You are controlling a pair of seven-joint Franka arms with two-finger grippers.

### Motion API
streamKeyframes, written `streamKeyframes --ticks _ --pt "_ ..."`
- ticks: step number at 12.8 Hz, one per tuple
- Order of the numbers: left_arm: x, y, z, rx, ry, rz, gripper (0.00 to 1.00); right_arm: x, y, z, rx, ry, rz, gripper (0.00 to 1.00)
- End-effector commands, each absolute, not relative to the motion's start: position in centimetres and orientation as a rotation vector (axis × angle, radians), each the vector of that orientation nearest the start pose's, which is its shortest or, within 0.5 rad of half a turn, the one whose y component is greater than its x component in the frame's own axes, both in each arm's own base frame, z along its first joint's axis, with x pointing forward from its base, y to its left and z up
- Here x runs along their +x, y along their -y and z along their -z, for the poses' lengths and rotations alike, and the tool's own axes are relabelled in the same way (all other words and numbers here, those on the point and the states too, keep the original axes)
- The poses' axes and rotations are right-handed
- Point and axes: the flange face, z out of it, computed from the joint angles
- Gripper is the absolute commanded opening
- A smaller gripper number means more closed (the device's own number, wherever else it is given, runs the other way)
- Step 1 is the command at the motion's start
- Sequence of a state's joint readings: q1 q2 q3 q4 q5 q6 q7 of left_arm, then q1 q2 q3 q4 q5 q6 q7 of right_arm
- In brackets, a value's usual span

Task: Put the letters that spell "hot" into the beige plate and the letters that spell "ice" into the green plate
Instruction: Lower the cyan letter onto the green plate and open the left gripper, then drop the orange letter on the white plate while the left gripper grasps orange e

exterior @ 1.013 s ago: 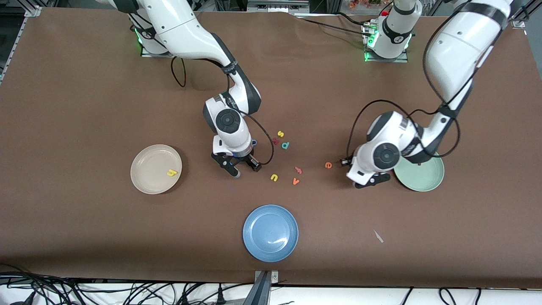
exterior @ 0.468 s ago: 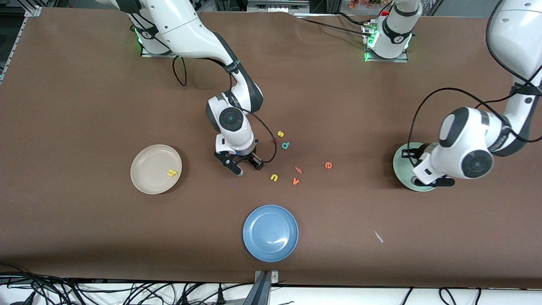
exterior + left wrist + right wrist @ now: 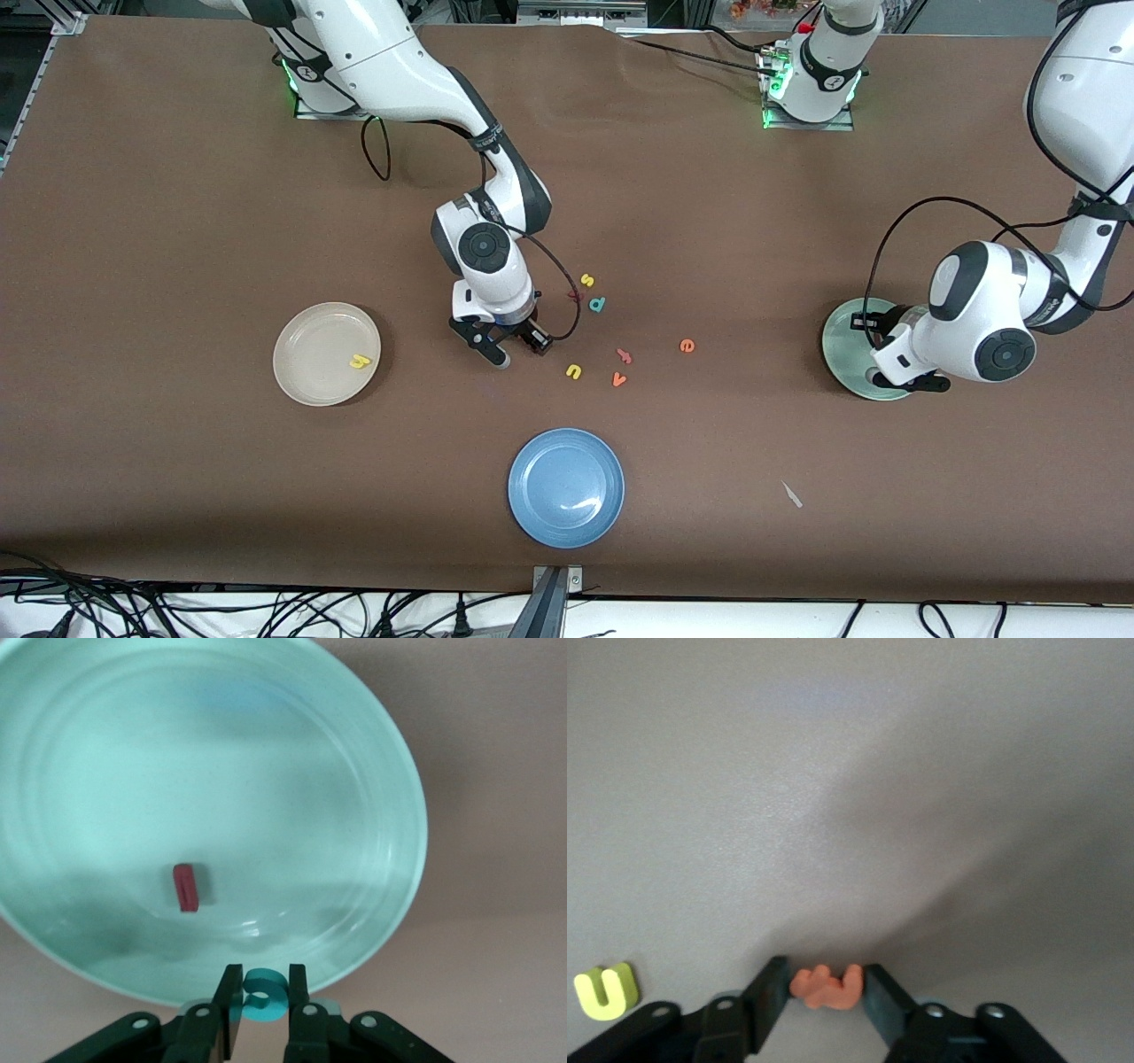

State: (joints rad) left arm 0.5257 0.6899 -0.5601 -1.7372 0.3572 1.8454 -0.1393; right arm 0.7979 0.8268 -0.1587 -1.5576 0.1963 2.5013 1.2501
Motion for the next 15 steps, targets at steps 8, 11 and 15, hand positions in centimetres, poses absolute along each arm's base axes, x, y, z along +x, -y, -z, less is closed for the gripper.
streamKeyframes --ticks 8,11,15 --pt "61.8 11.1 -27.9 -3.085 0.399 -0.592 0.94 57.9 -41.1 -20.0 -2.979 -0.912 0.04 0.09" --pt "62.2 18.1 -25.7 -3.096 0.718 -0.458 0.94 59.9 -36.9 -23.2 -3.068 -0.803 -0.028 0.09" --pt "61.9 25.5 -21.1 -3.109 0.797 -0.386 0.94 63.1 -28.2 -26.7 -3.13 -0.603 -0.191 0.09"
